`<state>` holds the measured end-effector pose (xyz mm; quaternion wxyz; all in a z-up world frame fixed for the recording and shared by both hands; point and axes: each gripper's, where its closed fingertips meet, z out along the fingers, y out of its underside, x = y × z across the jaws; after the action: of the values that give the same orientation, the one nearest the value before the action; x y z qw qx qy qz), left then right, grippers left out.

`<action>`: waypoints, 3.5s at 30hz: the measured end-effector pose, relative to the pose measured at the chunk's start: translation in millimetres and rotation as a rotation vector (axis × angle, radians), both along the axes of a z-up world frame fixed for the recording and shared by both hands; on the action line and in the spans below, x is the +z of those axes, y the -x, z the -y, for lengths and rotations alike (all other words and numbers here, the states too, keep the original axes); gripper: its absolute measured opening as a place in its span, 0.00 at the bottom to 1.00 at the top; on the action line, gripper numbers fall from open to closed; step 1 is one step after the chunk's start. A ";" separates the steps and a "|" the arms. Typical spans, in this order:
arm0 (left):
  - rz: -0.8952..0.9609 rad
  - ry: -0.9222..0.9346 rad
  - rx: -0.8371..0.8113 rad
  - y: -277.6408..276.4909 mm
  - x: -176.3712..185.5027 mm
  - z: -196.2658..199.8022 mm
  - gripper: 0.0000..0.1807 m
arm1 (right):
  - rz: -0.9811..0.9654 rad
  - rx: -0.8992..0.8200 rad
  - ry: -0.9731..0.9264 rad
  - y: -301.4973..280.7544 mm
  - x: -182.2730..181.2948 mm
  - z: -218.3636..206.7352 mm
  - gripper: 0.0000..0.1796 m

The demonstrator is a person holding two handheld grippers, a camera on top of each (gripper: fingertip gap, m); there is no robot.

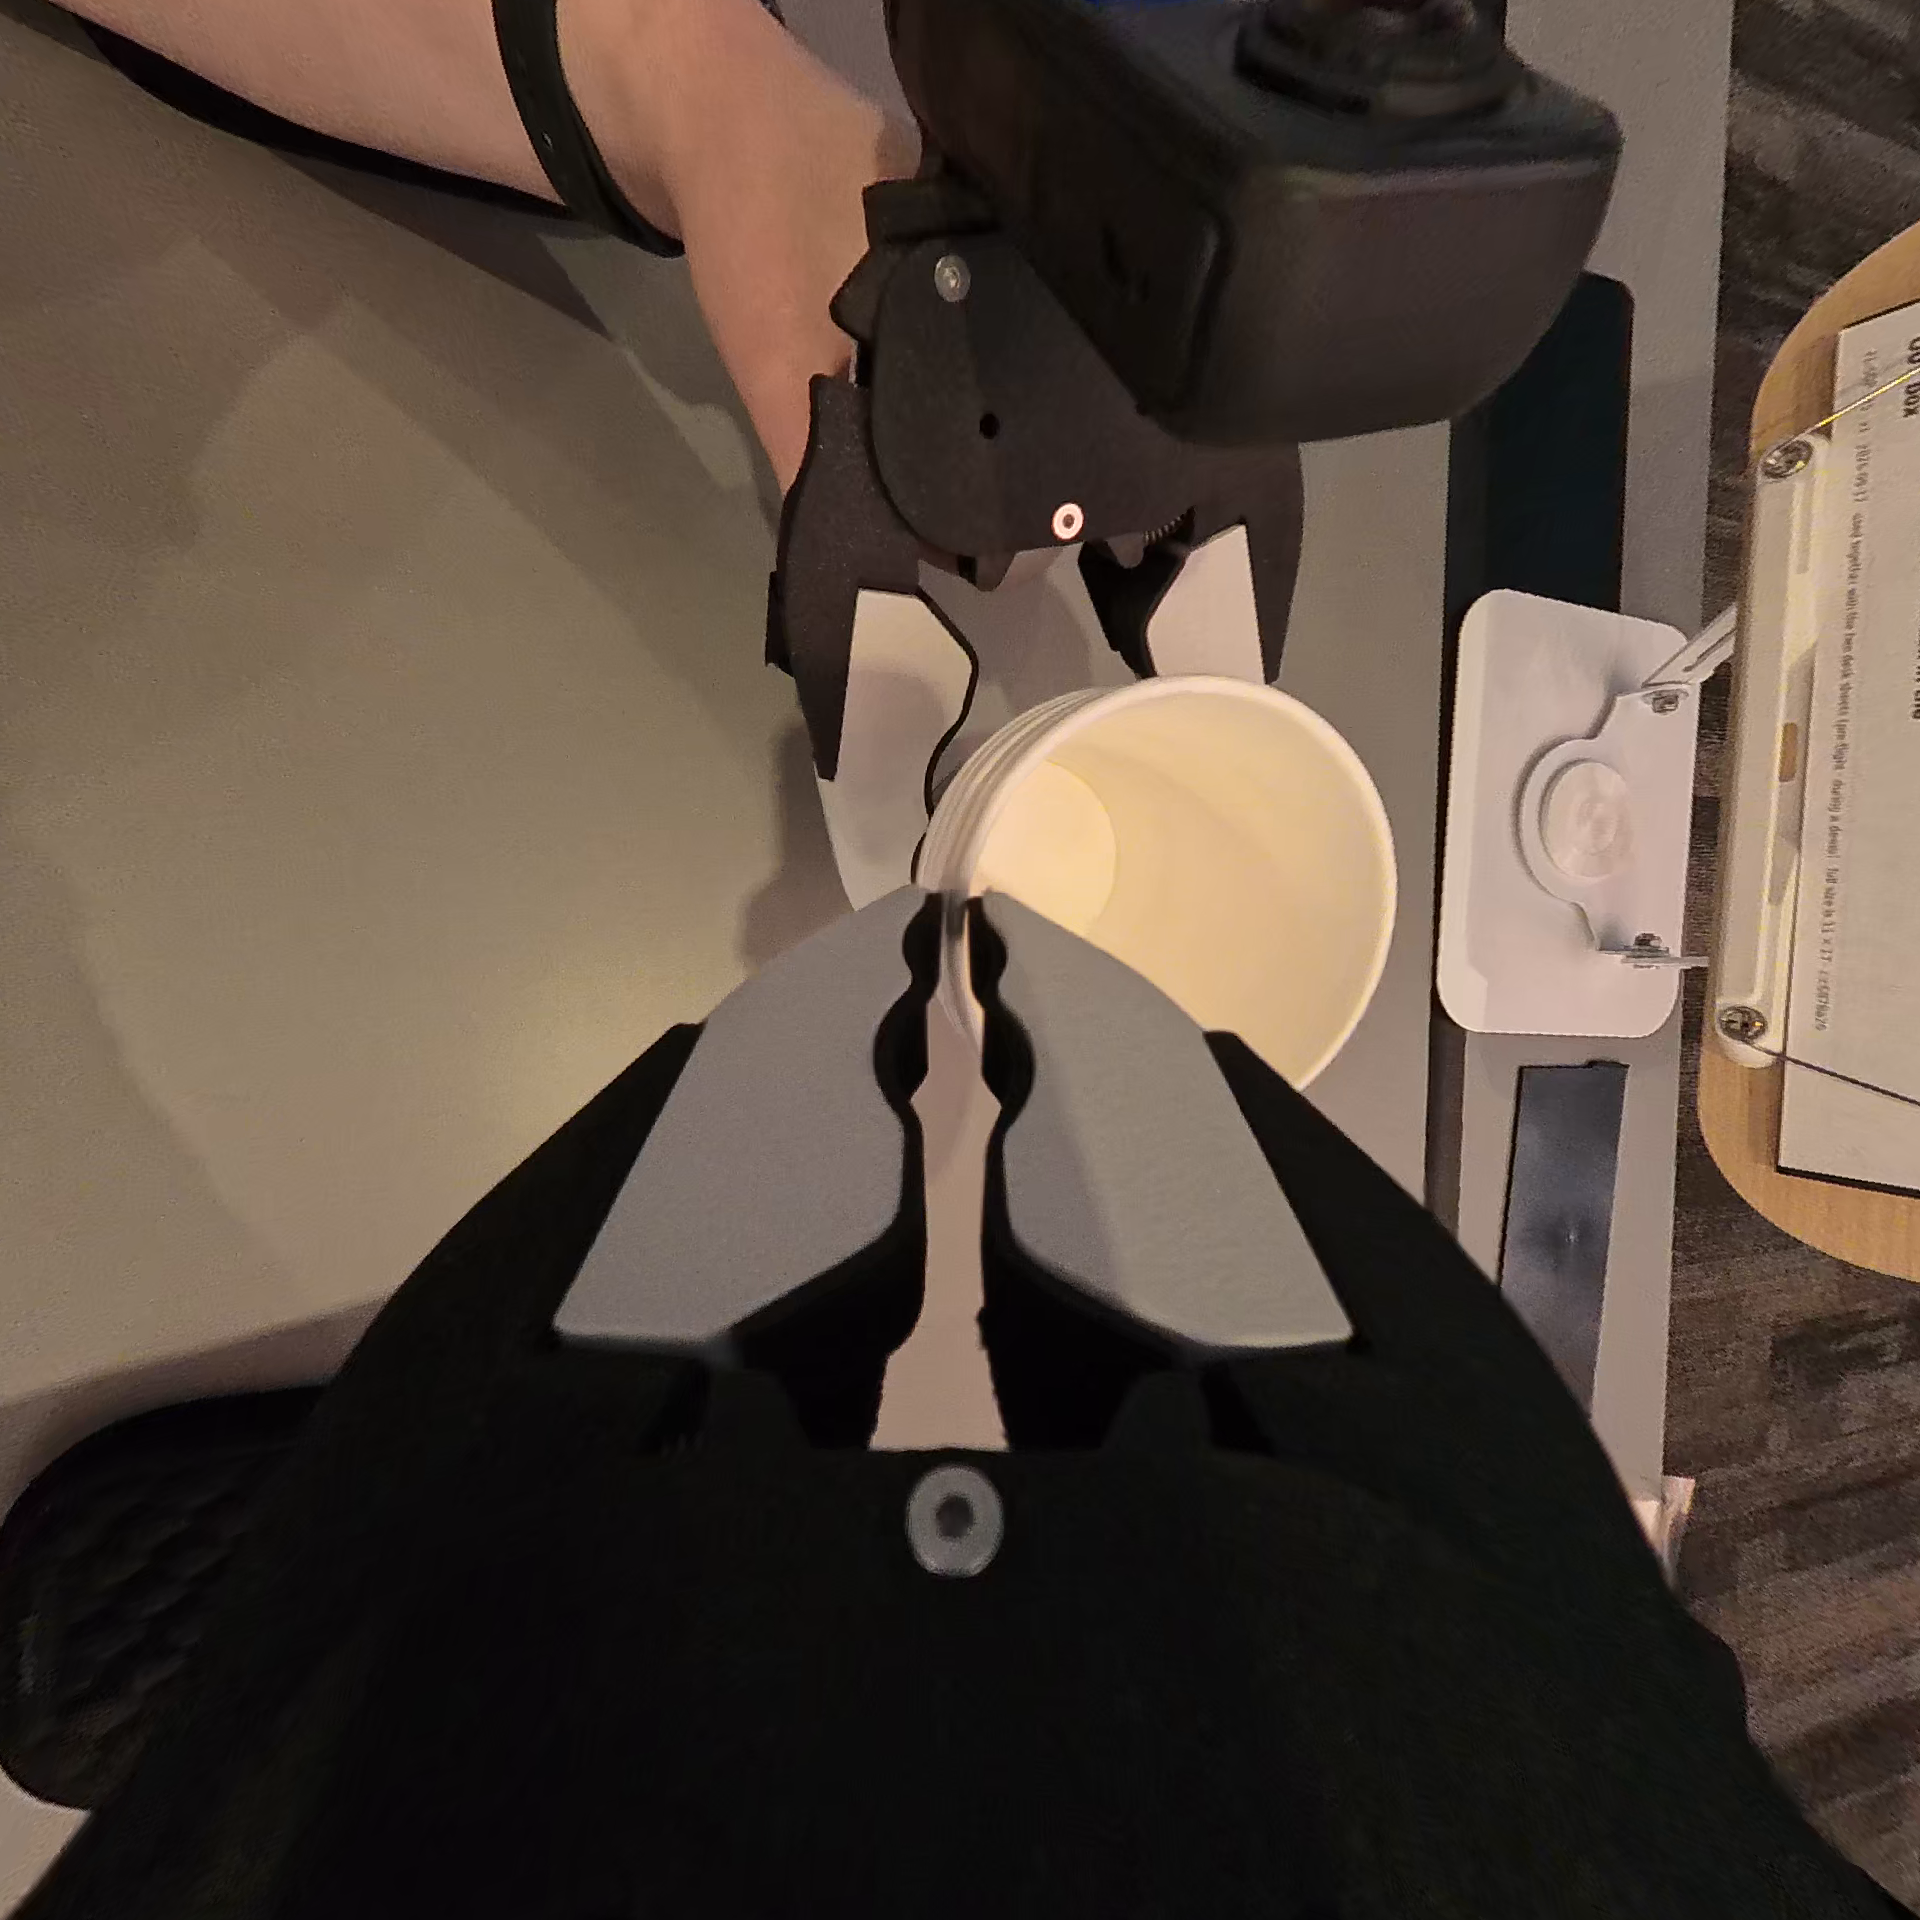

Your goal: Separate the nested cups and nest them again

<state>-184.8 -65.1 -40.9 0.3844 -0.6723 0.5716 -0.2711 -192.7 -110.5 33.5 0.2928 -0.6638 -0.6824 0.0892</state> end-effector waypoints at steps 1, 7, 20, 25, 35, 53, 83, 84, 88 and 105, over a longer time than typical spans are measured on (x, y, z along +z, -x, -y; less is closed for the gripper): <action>-0.001 -0.003 0.000 0.2 0.6 0.2 0.49 | -0.005 0.000 0.004 0.4 0.5 0.0 0.02; 0.004 -0.001 -0.002 -0.4 2.0 1.2 0.49 | -0.015 -0.006 0.014 0.4 2.2 1.2 0.01; -0.015 0.002 0.013 1.0 -5.0 -3.3 0.49 | -0.107 -0.044 -0.083 -11.1 47.9 -1.5 0.01; -0.017 0.004 0.012 1.0 -5.9 -3.5 0.49 | -0.175 -0.096 -0.146 -30.1 81.6 0.0 0.01; -0.035 0.006 0.026 3.2 -11.9 -8.4 0.49 | -0.198 -0.585 -0.408 -207.2 158.9 -8.4 0.01; -0.090 0.002 0.042 2.1 -29.1 -13.2 0.49 | 0.121 -1.230 -0.107 -456.2 -31.5 -45.8 0.01; -0.002 0.028 0.018 -1.8 -8.1 -5.4 0.49 | -0.063 -0.832 -0.210 -315.3 30.3 -75.3 0.11; 0.005 0.037 0.012 -2.4 -6.5 -3.3 0.49 | -0.127 -0.693 -0.150 -267.8 37.6 -64.2 0.10; 0.023 0.066 -0.008 -4.4 -1.7 4.0 0.49 | -0.201 -0.279 -0.065 -120.2 52.2 -14.9 0.05; 0.025 0.009 -0.050 -2.8 17.6 18.7 0.49 | 0.031 -0.088 0.000 -1.7 6.7 15.0 0.02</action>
<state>-182.0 -83.9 -23.3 0.3818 -0.6561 0.5822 -0.2913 -191.0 -125.5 40.2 0.2856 -0.6946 -0.6570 0.0659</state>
